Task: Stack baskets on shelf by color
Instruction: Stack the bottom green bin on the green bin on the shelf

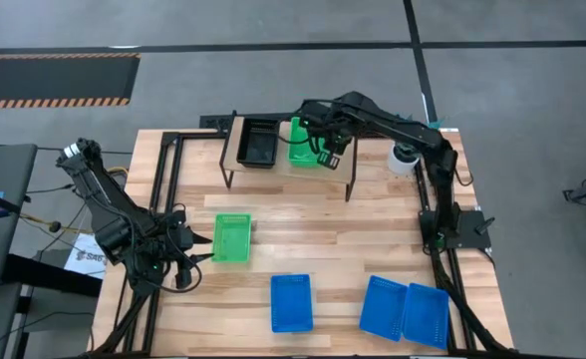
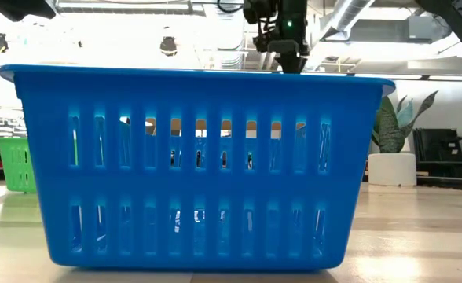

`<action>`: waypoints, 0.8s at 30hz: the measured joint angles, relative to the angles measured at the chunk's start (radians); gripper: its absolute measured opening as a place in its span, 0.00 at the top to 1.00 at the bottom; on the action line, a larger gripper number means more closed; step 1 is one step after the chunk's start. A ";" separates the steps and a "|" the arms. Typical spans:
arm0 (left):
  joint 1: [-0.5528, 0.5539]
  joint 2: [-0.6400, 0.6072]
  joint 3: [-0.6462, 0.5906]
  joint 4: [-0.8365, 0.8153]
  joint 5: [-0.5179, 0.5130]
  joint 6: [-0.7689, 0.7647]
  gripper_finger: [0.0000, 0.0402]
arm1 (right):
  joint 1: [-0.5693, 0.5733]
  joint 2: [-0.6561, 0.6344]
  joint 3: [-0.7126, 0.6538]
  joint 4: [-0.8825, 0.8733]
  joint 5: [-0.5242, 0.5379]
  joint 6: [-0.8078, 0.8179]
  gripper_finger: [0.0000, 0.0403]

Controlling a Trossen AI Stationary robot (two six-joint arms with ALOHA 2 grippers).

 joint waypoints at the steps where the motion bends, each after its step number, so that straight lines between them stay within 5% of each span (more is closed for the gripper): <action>1: 0.000 0.000 0.000 -0.003 0.000 0.001 0.62 | -0.004 -0.001 -0.011 0.000 -0.009 -0.006 0.69; 24: 0.000 0.000 0.000 -0.040 -0.002 -0.025 0.62 | 0.019 -0.001 -0.068 0.310 -0.109 -0.210 0.70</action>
